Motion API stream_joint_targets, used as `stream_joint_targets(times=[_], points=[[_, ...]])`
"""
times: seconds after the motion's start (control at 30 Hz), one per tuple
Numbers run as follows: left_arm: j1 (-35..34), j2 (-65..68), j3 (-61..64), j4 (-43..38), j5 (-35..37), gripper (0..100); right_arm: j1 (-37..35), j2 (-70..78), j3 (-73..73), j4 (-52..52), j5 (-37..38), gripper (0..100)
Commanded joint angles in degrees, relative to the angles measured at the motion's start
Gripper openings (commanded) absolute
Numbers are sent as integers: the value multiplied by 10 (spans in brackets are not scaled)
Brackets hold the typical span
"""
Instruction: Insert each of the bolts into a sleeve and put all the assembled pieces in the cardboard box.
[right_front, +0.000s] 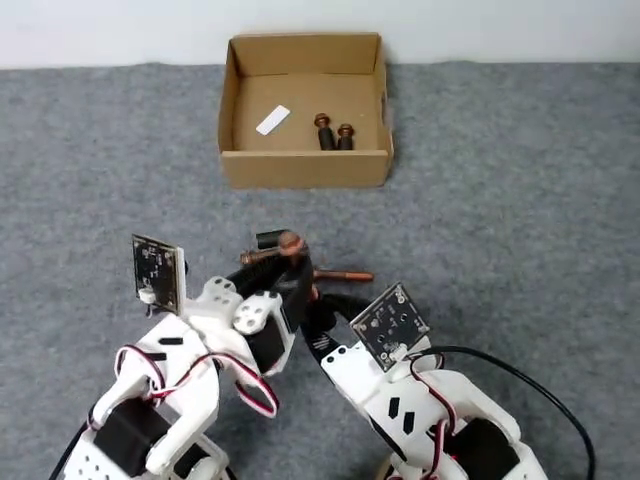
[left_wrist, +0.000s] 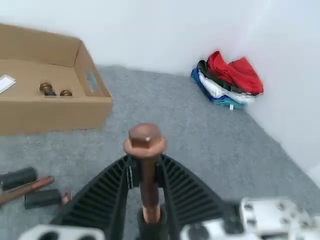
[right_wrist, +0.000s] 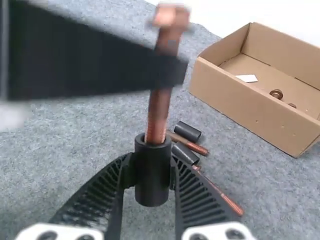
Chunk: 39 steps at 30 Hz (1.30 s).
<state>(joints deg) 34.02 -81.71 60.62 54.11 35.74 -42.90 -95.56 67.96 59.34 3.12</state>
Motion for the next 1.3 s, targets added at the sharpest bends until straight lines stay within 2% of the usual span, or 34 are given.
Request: stream_joint_targets(times=[0.0, 0.1, 0.3, 0.37, 0.53, 0.6, 0.83, 0.93, 1.03, 1.13, 1.23, 1.27], points=[[33, 2, -40, 87, 1, 5, -1, -3, -46, -15, 7, 8], [53, 1, -44, 122, 0, 5, -1, -3, -46, -15, 6, 8], [55, 2, -12, 121, -54, 17, -1, -3, -46, -15, 6, 8], [55, 2, -5, 124, -56, 72, -1, -3, -46, -15, 6, 8], [53, 5, -6, 139, -56, 299, -1, -3, -46, -15, 6, 8], [53, 5, -7, 146, -57, 324, -1, -3, -46, -15, 6, 8], [48, 5, -92, 163, -57, 323, 4, -3, -45, -14, 6, 8], [19, 6, -132, 162, -64, 323, 29, -2, -44, -15, 4, 8], [-33, 4, -150, 162, -100, 302, 58, -2, -45, -15, 4, 8], [-104, 1, -150, 161, -153, 186, 99, 1, -45, -11, -5, 8], [-173, 1, -137, 162, -206, 0, 152, 38, -59, -10, -44, 8], [-193, 1, -119, 162, -218, 6, 166, 60, -72, -10, -55, 8]])
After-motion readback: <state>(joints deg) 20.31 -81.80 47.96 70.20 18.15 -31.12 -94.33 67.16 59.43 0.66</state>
